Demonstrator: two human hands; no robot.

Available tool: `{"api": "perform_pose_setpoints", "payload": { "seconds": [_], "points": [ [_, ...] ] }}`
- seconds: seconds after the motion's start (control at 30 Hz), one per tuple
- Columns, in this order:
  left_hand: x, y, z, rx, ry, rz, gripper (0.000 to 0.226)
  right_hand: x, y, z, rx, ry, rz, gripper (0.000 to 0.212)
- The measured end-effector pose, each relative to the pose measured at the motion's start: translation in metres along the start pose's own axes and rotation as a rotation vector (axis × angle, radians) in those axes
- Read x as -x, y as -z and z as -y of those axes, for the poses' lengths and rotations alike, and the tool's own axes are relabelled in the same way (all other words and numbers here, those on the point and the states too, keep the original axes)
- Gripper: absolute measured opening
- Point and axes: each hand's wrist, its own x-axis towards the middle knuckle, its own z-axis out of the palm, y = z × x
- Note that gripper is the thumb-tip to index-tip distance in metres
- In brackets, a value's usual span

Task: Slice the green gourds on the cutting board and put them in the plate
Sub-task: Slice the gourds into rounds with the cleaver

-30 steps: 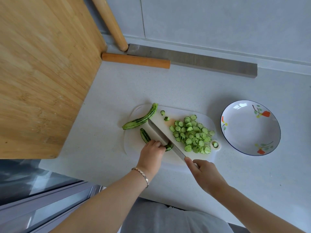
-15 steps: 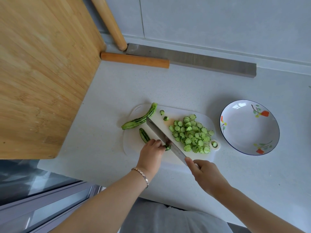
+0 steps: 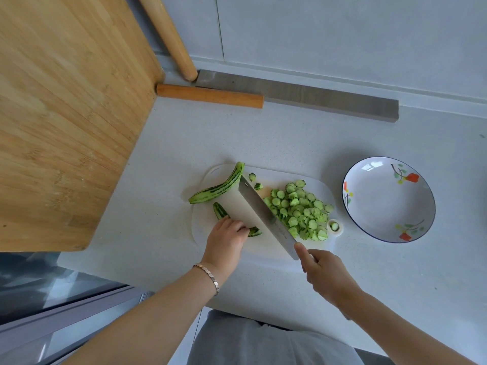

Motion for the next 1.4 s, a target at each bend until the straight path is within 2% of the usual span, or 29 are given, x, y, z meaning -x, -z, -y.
{"api": "perform_pose_setpoints", "payload": {
  "seconds": [0.2,0.5,0.77,1.23,1.4],
  "points": [
    [-0.008,-0.003,-0.014,0.050,0.018,0.076,0.038,0.004,0.006,0.003,0.023,0.009,0.021,0.054],
    [-0.009,-0.002,-0.016,0.057,0.031,0.088,0.038,0.003,0.004,0.006,0.093,0.024,0.019,0.052],
    [-0.006,0.001,-0.021,0.024,0.028,0.027,0.037,0.006,0.007,0.008,0.145,0.059,0.004,0.053],
    [-0.009,0.005,-0.022,0.012,0.011,0.041,0.035,-0.003,0.002,0.008,0.212,0.078,-0.007,0.054],
    [-0.004,0.001,-0.014,0.051,-0.012,0.024,0.034,-0.005,-0.006,0.002,0.147,0.051,0.000,0.053]
  ]
}}
